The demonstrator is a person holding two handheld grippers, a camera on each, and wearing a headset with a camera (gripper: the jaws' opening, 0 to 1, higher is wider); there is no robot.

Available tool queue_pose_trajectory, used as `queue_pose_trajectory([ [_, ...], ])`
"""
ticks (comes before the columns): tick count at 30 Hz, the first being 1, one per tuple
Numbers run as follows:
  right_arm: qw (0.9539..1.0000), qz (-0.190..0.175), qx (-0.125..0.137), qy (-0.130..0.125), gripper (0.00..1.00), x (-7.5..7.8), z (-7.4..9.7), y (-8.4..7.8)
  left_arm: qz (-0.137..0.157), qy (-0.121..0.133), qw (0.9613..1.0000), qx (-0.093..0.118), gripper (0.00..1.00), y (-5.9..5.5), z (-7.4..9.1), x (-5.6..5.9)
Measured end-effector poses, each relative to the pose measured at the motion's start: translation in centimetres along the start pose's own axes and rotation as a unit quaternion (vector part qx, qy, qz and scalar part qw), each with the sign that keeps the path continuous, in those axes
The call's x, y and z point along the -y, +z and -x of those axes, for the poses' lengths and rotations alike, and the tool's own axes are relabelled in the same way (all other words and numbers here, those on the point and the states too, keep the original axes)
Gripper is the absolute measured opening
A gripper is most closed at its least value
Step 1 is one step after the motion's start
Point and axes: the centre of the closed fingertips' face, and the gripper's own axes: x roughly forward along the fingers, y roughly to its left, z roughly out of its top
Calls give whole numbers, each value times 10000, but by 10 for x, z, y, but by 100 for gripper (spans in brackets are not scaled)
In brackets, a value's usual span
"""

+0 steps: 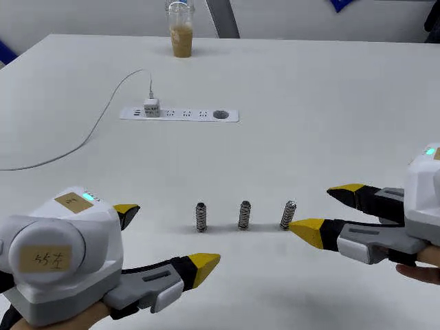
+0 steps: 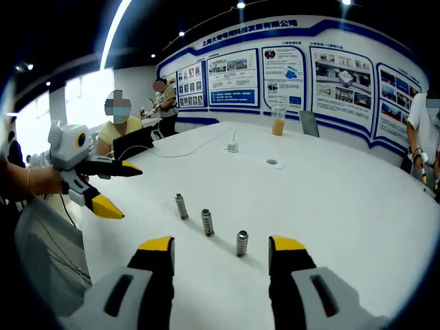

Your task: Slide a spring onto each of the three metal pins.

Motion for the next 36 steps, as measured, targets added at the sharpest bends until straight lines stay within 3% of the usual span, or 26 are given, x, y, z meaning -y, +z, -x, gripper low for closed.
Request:
queue_pose_trajectory([
  [5, 9999, -121, -33, -42, 60, -6, 8, -6, 154, -36, 9999, 27, 82, 4, 5, 2],
  [11, 9994, -331, -11, -62, 63, -12, 15, -11, 30, -8, 10000, -93, 82, 1, 10, 3],
  [16, 9991, -404, 8, -123, 67, -15, 19, -14, 48, 24, 10000, -77, 82, 0, 15, 2],
  [36, 9982, -552, 111, -186, 76, -23, 20, -16, 16, 117, 9997, -199, 82, -7, 22, 2],
])
